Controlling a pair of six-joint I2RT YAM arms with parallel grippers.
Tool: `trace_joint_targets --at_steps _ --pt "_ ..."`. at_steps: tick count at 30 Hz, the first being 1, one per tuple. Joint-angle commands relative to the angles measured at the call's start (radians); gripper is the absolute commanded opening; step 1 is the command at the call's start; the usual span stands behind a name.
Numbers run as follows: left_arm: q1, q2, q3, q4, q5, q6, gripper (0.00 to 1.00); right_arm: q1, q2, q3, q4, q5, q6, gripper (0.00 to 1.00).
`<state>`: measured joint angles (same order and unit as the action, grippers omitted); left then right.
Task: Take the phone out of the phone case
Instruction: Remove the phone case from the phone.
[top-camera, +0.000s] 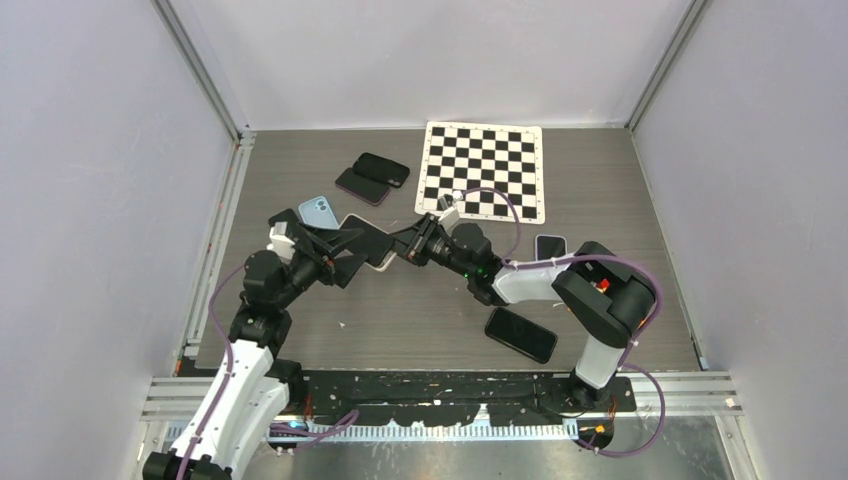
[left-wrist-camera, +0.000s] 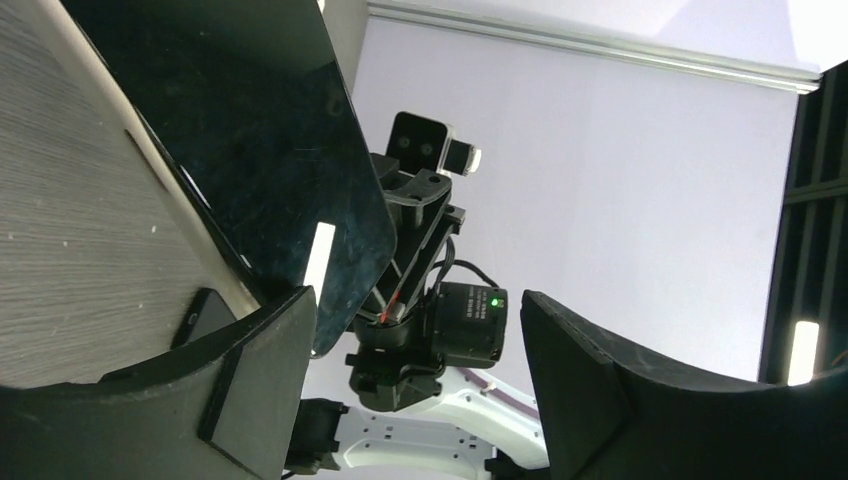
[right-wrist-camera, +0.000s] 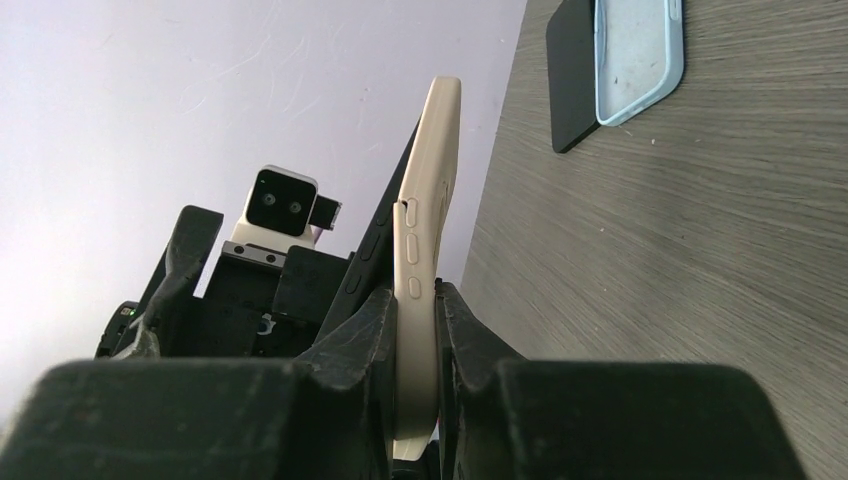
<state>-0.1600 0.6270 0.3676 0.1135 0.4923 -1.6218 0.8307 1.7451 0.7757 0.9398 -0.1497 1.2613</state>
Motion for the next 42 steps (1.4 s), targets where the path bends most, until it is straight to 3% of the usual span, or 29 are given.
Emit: trace_joint_targets --at_steps 1,12,22,30,34,37,39,42 --pt "-0.004 -0.022 -0.016 0.057 -0.012 -0.045 0.79 0.013 -0.046 0.053 0.168 0.06 0.006 0.01" --pt "-0.005 -0.064 -0.012 -0.007 -0.028 -0.045 0.86 0.019 -0.042 0.063 0.204 0.126 0.038 0.01" --pt "-0.005 -0.091 0.003 -0.043 -0.062 -0.054 0.62 0.022 -0.051 0.073 0.189 0.103 0.085 0.01" --pt "-0.005 -0.013 0.006 0.007 -0.034 -0.068 0.58 0.022 -0.034 0.088 0.22 0.068 0.115 0.01" --pt "-0.005 0.007 0.001 0.06 -0.03 -0.076 0.41 0.024 -0.033 0.088 0.218 0.063 0.107 0.01" --pt "-0.006 0.021 -0.002 0.081 -0.014 -0.076 0.36 0.024 -0.028 0.088 0.216 0.062 0.101 0.01" --pt "-0.005 0.02 -0.002 0.081 -0.007 -0.076 0.38 0.024 -0.026 0.089 0.209 0.063 0.094 0.01" --pt "-0.005 0.006 -0.004 0.071 -0.003 -0.079 0.5 0.024 -0.024 0.092 0.194 0.064 0.079 0.01"
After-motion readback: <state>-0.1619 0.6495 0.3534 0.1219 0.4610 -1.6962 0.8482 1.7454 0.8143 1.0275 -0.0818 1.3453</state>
